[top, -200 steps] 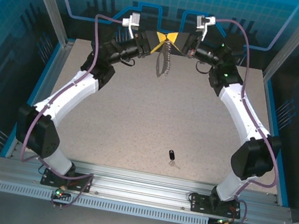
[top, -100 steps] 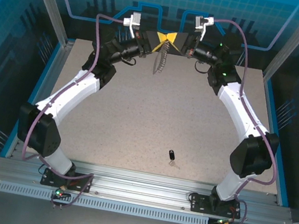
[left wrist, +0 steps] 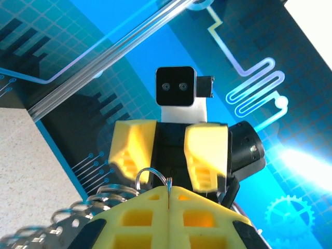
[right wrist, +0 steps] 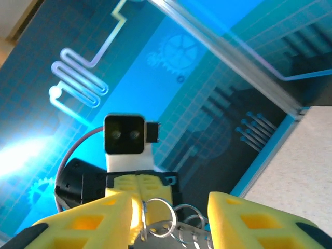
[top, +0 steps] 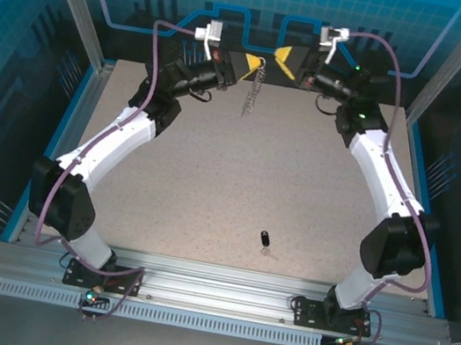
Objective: Put the keys on the keyring
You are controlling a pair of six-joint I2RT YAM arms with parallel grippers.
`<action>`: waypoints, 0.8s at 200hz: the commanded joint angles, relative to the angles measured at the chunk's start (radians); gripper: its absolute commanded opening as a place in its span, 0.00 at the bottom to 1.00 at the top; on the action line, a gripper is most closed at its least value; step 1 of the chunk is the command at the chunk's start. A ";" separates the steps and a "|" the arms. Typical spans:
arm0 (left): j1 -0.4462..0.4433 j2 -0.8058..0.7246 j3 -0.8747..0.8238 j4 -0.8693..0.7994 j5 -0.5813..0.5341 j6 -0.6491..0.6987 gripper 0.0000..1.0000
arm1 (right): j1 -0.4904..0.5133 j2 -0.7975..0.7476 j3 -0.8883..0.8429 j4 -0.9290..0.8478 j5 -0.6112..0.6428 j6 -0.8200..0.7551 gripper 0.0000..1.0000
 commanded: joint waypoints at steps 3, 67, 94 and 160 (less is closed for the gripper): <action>-0.005 -0.027 0.044 -0.063 0.073 0.129 0.00 | -0.052 -0.095 -0.042 -0.096 0.021 -0.053 0.48; -0.005 -0.083 0.083 -0.261 0.091 0.377 0.00 | -0.031 -0.128 0.042 -0.437 -0.035 -0.313 0.50; -0.005 -0.069 0.122 -0.268 0.093 0.390 0.00 | 0.010 -0.135 0.075 -0.553 -0.036 -0.417 0.50; -0.005 -0.045 0.222 -0.387 0.105 0.477 0.00 | 0.063 -0.145 0.100 -0.568 -0.045 -0.449 0.46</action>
